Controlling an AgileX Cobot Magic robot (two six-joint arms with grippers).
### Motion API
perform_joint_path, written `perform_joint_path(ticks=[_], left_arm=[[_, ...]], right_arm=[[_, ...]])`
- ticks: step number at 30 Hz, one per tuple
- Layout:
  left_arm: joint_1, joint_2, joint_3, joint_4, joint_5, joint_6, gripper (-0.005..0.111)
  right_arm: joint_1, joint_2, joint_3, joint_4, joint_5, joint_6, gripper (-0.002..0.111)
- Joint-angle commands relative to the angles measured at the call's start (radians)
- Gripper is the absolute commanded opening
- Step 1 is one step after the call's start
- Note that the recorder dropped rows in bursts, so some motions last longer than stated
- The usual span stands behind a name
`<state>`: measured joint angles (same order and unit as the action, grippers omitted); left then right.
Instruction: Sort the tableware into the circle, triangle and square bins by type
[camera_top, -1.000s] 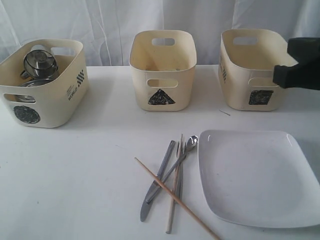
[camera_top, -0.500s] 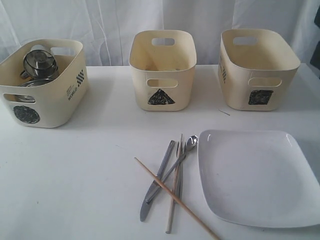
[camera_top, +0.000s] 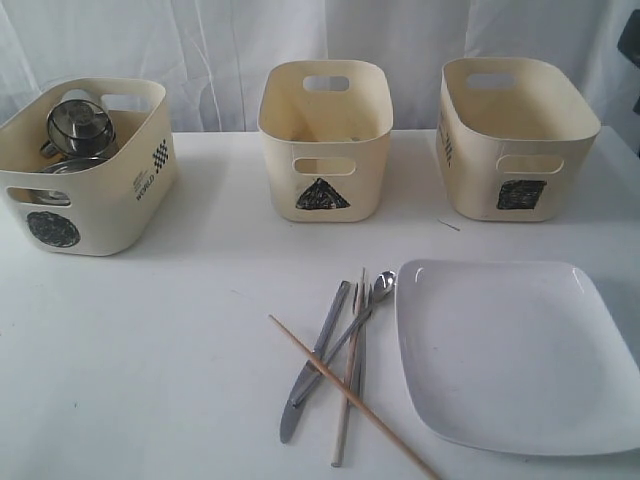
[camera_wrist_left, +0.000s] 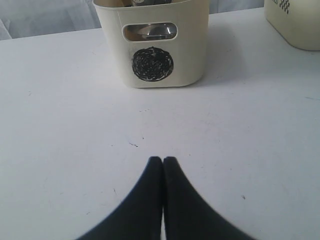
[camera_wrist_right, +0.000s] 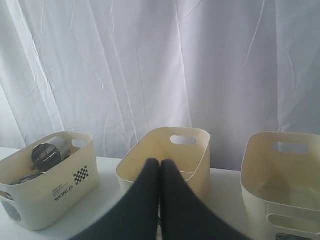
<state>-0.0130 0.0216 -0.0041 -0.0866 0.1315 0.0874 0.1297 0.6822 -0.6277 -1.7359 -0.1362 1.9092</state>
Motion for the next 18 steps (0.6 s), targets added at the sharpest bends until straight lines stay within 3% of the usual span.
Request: perform_joint_path(ticks=[1, 3, 5, 14, 18], left_arm=[[0.000, -0.009, 0.004, -0.009, 0.003, -0.002, 0.000], [0.000, -0.009, 0.004, -0.009, 0.003, -0.002, 0.000], [0.000, -0.009, 0.004, -0.009, 0.003, -0.002, 0.000], [0.000, -0.009, 0.004, -0.009, 0.003, -0.002, 0.000], [0.000, -0.009, 0.004, -0.009, 0.003, -0.002, 0.000]], right_arm=[[0.000, -0.016, 0.032, 0.380, 0.136, -0.363, 0.000], [0.000, -0.031, 0.036, 0.879, 0.267, -0.864, 0.000], [0.000, -0.041, 0.036, 1.095, 0.372, -1.126, 0.000], [0.053, -0.058, 0.036, 1.578, 0.719, -1.788, 0.000], [0.102, 0.043, 0.012, 1.669, 0.856, -1.909, 0.000]])
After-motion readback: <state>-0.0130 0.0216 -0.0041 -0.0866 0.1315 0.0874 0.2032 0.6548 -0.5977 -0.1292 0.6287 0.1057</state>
